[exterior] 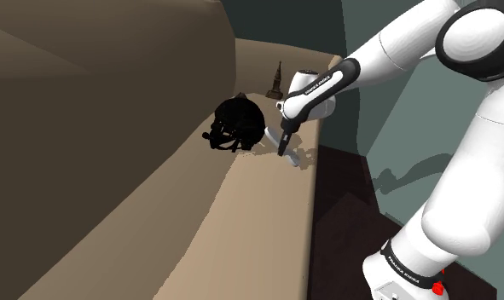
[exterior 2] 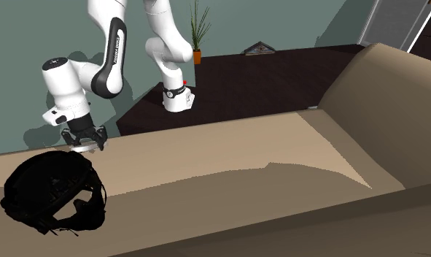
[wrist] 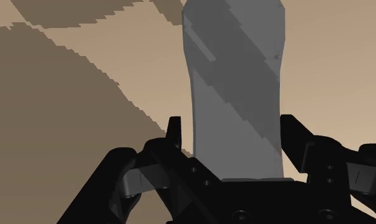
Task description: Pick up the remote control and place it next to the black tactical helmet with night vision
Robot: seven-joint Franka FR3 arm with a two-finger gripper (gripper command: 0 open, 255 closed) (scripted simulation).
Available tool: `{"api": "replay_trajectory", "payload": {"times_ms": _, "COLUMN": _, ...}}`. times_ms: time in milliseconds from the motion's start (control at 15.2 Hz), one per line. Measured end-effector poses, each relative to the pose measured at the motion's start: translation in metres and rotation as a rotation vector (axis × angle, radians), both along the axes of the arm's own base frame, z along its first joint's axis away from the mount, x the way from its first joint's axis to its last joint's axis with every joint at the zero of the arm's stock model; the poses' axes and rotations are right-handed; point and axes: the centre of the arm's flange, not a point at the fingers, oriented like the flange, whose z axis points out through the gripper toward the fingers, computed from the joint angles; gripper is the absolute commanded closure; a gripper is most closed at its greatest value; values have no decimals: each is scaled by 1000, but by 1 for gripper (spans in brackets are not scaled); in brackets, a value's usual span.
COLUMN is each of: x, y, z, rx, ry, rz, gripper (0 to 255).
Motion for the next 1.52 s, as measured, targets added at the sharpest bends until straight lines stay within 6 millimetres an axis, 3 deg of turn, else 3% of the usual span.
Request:
{"api": "replay_trajectory", "payload": {"times_ms": 330, "x": 1, "y": 0, "z": -2, "rx": 1, "ry": 1, "rz": 0, "gripper": 255}}
{"api": "replay_trajectory", "payload": {"times_ms": 396, "x": 1, "y": 0, "z": -2, "rx": 0, "ry": 1, "rz": 0, "gripper": 0}}
{"api": "replay_trajectory", "payload": {"times_ms": 792, "x": -1, "y": 1, "z": -5, "rx": 1, "ry": 7, "rz": 1, "gripper": 0}}
{"api": "replay_trajectory", "payload": {"times_ms": 1122, "x": -3, "y": 1, "z": 40, "rx": 1, "ry": 6, "rz": 1, "gripper": 0}}
{"api": "replay_trajectory", "payload": {"times_ms": 1518, "x": -4, "y": 1, "z": 45, "rx": 1, "ry": 7, "rz": 1, "gripper": 0}}
